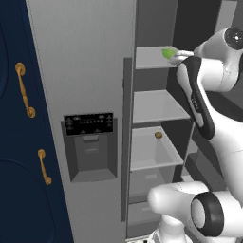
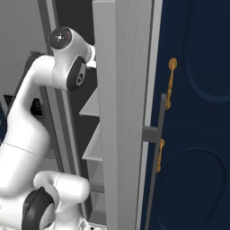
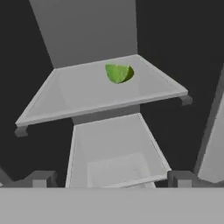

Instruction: Grab a lemon wedge from the fridge and one ice cube from the ice bowl, and put them in the glass of lemonade.

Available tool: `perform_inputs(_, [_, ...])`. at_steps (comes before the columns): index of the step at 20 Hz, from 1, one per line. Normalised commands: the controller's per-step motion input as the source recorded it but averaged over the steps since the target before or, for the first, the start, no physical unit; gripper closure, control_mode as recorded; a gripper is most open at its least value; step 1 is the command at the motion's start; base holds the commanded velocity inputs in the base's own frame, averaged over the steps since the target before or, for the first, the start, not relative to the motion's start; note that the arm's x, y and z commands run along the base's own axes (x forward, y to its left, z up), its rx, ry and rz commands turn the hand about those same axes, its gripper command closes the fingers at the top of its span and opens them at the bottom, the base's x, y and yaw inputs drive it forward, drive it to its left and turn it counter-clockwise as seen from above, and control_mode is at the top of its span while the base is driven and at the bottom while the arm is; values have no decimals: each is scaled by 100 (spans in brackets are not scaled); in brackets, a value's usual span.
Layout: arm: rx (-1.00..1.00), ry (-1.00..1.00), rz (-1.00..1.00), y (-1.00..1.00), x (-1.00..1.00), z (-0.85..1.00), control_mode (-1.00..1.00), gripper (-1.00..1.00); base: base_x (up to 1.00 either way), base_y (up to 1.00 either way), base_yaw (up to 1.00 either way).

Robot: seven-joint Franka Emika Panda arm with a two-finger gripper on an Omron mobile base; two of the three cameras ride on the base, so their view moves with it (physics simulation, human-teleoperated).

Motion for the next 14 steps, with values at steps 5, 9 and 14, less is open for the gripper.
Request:
perform_inputs(5, [-3, 2, 5, 0, 74, 0, -100, -100, 0, 0, 0])
perform_inputs(9, [-6, -1, -20, 1, 41, 0, -100, -100, 0, 0, 0])
perform_inputs(14, [0, 1, -3, -12, 24, 0, -100, -100, 0, 0, 0])
